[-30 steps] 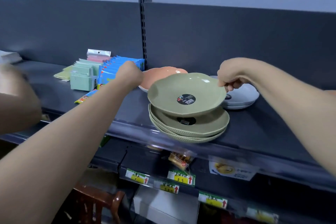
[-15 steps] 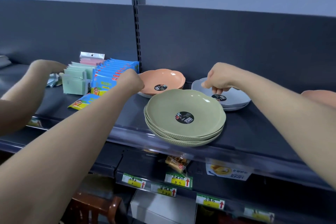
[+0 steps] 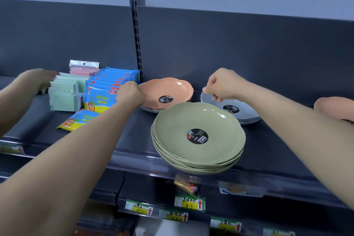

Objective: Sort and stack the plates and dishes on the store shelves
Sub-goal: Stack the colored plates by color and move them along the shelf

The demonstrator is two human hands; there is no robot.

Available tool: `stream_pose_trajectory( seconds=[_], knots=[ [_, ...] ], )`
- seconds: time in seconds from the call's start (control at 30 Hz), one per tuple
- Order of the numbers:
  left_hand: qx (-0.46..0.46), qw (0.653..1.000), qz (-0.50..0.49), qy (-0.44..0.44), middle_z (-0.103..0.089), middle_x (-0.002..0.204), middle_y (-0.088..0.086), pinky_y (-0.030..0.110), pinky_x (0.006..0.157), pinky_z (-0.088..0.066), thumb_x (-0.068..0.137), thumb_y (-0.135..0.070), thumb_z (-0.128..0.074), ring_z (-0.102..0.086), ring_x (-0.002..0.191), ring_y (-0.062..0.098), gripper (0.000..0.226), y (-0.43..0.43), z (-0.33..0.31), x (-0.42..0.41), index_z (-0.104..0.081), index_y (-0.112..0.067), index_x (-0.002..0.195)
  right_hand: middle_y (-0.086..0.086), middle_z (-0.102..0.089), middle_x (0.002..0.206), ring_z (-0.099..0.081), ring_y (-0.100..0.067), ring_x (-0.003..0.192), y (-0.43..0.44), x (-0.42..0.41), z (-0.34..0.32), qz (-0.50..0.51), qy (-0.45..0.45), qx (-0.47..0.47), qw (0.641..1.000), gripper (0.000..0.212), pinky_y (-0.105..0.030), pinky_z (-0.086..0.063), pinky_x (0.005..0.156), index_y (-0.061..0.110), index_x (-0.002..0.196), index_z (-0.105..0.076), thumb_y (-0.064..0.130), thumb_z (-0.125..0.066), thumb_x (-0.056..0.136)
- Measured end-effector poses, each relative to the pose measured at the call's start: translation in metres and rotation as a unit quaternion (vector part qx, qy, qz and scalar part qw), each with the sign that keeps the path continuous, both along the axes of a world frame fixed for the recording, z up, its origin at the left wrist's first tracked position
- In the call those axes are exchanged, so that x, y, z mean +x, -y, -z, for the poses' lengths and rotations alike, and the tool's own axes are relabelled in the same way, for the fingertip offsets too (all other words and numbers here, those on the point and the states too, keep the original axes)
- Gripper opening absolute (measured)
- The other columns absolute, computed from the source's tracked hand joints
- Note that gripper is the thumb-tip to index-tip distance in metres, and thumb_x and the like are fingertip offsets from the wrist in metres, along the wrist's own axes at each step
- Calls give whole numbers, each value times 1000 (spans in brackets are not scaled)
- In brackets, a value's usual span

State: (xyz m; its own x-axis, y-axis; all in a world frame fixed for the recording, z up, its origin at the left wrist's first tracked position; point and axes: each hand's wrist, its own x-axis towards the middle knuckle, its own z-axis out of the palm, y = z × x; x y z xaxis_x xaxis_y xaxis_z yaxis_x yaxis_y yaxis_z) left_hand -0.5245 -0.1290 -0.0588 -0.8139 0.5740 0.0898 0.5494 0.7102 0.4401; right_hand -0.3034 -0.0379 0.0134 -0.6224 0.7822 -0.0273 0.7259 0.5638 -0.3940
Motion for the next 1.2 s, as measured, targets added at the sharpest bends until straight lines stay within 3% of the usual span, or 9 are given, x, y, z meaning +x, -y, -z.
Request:
stream_pose_trajectory(
  seconds=[0.23, 0.33, 0.43, 0.57, 0.7, 0.83, 0.9, 1.03, 1.2],
  knots=[
    [31, 999, -13, 19, -63, 114, 23, 40, 87, -48, 85, -1, -51, -59, 108, 37, 23, -2, -3, -7, -60, 5, 106, -12, -61, 74, -48, -21, 65, -10, -9, 3, 4, -11, 0, 1000, 17, -28, -40, 67, 9, 78, -56, 20, -54, 92],
    [35, 999, -20, 16, -63, 114, 22, 40, 79, -46, 86, -2, -53, -58, 103, 37, 6, 2, -7, -4, -55, 1, 81, -11, -60, 74, -48, -21, 65, -14, -11, 5, 6, -10, -1, 1000, 17, -27, -39, 64, 10, 78, -55, 20, -54, 92],
    [37, 999, -36, 9, -62, 105, 22, 32, 70, -37, 87, 0, -51, -56, 91, 35, 30, 5, -8, -3, -37, -7, 61, -12, -60, 73, -46, -20, 65, -15, -14, 6, -1, -14, 0, 1000, 16, -27, -37, 63, 10, 78, -54, 19, -54, 91],
    [33, 999, -34, 3, -62, 115, 24, 38, 87, -47, 88, 3, -45, -57, 110, 39, 25, 7, -16, 1, -42, -3, 64, -13, -63, 75, -45, -20, 68, -15, -17, 3, -16, -4, 15, 1000, 15, -28, -38, 67, 9, 79, -55, 15, -51, 91],
    [25, 999, -46, -10, -59, 119, 26, 40, 89, -46, 88, 1, -44, -55, 112, 41, 23, 10, -21, 0, -60, 8, 104, -15, -70, 81, -52, -21, 67, -19, -13, -1, -25, -30, 11, 999, 20, -27, -41, 64, 8, 77, -58, 20, -52, 92],
    [68, 995, -62, -35, -63, 111, 29, 41, 85, -48, 84, 8, -48, -59, 106, 41, 18, 15, -34, 6, -50, 3, 67, -18, -74, 87, -54, -22, 68, -23, -3, -4, -22, -42, 17, 999, 19, -27, -42, 64, 7, 80, -61, 19, -53, 92],
    [99, 991, -81, -28, -63, 110, 30, 44, 83, -50, 81, 10, -52, -61, 106, 42, 21, 17, -44, 11, -48, 2, 63, -17, -73, 87, -55, -22, 68, -28, 4, -7, -8, -51, 27, 998, 20, -27, -43, 62, 6, 82, -63, 20, -53, 92],
    [143, 986, -86, -6, -50, 65, 15, 34, 63, -43, 76, 12, -58, -51, 73, 32, 37, 8, -68, 28, -34, -5, 53, -18, -69, 87, -54, -26, 69, -44, 28, -20, 41, -93, 67, 993, 21, -35, -53, 74, 2, 83, -61, 21, -57, 89],
    [170, 985, -13, 8, -39, 56, 6, 26, 43, -34, 81, 7, -51, -41, 52, 25, 36, -32, -87, 84, -32, -8, 55, -14, -68, 96, -63, -31, 84, -64, 77, -40, 132, -131, 135, 973, 26, -41, -55, 80, -1, 93, -64, 23, -61, 84]
  ],
)
